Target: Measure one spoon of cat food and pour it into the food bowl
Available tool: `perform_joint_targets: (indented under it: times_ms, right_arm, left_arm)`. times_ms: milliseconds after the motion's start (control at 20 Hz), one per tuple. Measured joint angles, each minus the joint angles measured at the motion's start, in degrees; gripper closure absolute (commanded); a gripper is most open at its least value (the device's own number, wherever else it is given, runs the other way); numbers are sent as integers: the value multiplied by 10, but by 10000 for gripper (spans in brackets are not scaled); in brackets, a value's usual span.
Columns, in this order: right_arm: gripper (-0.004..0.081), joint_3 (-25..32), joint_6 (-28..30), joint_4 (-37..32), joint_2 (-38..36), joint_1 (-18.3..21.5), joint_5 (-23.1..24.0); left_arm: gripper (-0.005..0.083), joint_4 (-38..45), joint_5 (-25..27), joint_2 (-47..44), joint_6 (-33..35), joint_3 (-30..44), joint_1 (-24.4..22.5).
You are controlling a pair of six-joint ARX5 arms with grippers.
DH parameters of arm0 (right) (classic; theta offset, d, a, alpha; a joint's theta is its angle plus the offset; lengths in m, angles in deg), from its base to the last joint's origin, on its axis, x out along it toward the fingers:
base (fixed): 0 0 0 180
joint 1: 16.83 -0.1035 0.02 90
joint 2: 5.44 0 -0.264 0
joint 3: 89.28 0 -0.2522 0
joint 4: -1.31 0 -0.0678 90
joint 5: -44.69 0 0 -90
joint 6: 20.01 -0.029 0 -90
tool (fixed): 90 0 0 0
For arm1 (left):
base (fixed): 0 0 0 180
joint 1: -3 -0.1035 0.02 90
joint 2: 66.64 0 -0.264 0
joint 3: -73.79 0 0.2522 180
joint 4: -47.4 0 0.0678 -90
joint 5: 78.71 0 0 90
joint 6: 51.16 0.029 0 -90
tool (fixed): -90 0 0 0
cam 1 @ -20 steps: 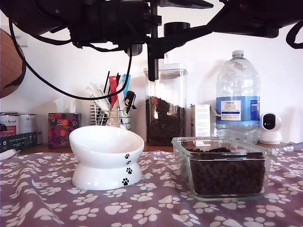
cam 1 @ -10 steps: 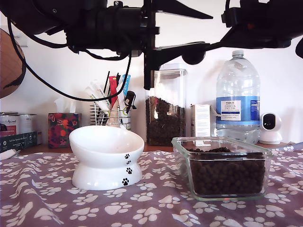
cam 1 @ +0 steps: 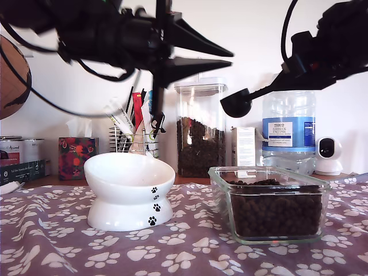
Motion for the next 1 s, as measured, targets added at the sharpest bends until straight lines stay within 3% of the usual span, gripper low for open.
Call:
perform_joint_targets:
  times_ms: [250, 450, 650, 1000]
  right_arm:
    - [783, -115, 126, 166, 0, 0, -1]
    - [783, -127, 211, 311, 5, 0, 5]
    - [783, -137, 270, 355, 36, -16, 36]
    - [783, -218, 403, 409, 129, -43, 138]
  left_arm:
    - [793, -167, 194, -139, 239, -2, 1]
    - [793, -314, 315, -206, 338, -3, 1]
    - [793, -444, 377, -283, 379, 0, 2]
    - [793, -406, 442, -390, 380, 118, 2]
